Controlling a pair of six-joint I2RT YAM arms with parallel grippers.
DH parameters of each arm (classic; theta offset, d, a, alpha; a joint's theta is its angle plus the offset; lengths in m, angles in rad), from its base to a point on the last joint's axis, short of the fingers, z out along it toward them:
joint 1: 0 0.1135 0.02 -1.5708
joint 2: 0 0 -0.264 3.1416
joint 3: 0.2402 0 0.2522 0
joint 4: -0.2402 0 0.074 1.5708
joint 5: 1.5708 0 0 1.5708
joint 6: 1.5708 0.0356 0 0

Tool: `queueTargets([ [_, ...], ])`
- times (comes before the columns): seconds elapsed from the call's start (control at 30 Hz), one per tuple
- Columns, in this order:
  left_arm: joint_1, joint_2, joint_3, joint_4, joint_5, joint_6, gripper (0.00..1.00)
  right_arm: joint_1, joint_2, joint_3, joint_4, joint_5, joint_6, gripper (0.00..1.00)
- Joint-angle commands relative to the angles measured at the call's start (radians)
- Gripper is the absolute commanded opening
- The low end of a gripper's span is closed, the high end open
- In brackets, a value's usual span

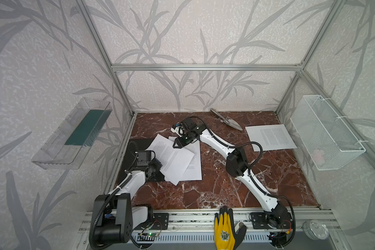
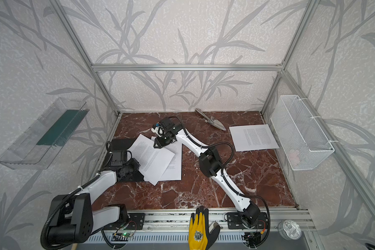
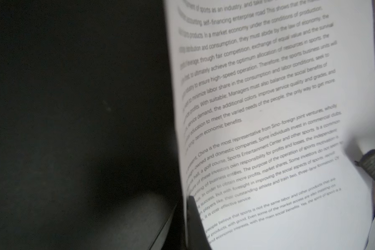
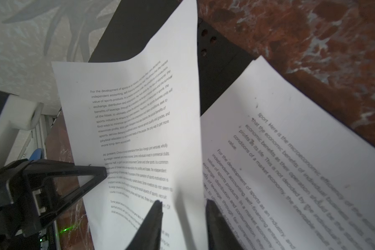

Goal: Put the files into the folder
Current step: 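Reach the right gripper across to the sheet edge on the folder and grasp it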

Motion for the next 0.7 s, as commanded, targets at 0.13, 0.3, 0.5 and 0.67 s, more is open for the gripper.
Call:
queueTargets([
  [0.13, 0.004, 0.004, -0.008, 0.008, -0.008, 0.009, 0.0, 0.004, -0.033, -0.024, -0.008, -0.03, 0.002, 0.15],
  [0.3, 0.001, -0.035, -0.005, 0.014, 0.033, 0.004, 0.04, 0.004, -0.059, -0.037, -0.039, -0.002, -0.005, 0.0],
  [0.5, -0.041, -0.198, 0.01, -0.015, 0.104, -0.037, 0.51, -0.004, -0.216, -0.205, 0.011, 0.06, 0.038, 0.0],
  [0.67, -0.098, -0.397, 0.101, -0.167, 0.173, -0.033, 0.96, -0.033, -0.499, -0.598, 0.233, 0.162, 0.138, 0.0],
])
